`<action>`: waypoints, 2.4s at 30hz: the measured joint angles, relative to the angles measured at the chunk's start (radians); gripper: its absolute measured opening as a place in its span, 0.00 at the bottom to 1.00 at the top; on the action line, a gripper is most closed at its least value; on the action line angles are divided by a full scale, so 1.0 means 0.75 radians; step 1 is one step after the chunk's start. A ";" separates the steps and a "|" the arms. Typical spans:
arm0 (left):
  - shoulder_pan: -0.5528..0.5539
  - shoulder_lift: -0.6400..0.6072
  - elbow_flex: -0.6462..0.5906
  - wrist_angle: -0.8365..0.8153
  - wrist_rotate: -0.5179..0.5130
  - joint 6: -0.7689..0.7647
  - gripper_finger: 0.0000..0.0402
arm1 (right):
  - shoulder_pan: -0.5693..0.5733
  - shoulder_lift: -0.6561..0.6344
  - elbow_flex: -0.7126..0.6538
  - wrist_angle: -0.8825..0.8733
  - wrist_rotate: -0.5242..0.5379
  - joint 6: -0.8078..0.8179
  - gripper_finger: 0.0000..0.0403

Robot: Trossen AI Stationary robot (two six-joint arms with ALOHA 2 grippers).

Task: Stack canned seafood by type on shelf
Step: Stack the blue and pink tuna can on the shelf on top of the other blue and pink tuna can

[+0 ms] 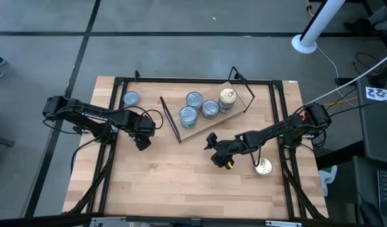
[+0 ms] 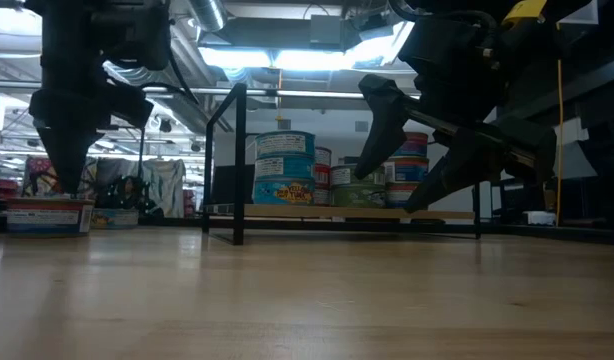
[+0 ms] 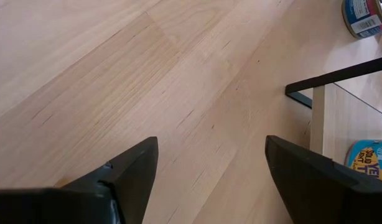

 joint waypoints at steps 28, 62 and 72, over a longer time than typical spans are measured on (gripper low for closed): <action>-0.001 0.186 0.003 0.043 -0.011 -0.014 0.43 | 0.000 0.000 0.000 -0.001 0.000 0.001 0.73; 0.000 0.187 0.003 0.042 0.017 -0.063 0.01 | 0.000 0.000 0.000 0.000 0.000 0.000 0.73; -0.010 0.191 0.047 0.064 0.062 -0.072 0.00 | 0.000 0.000 0.000 -0.001 0.000 0.001 0.73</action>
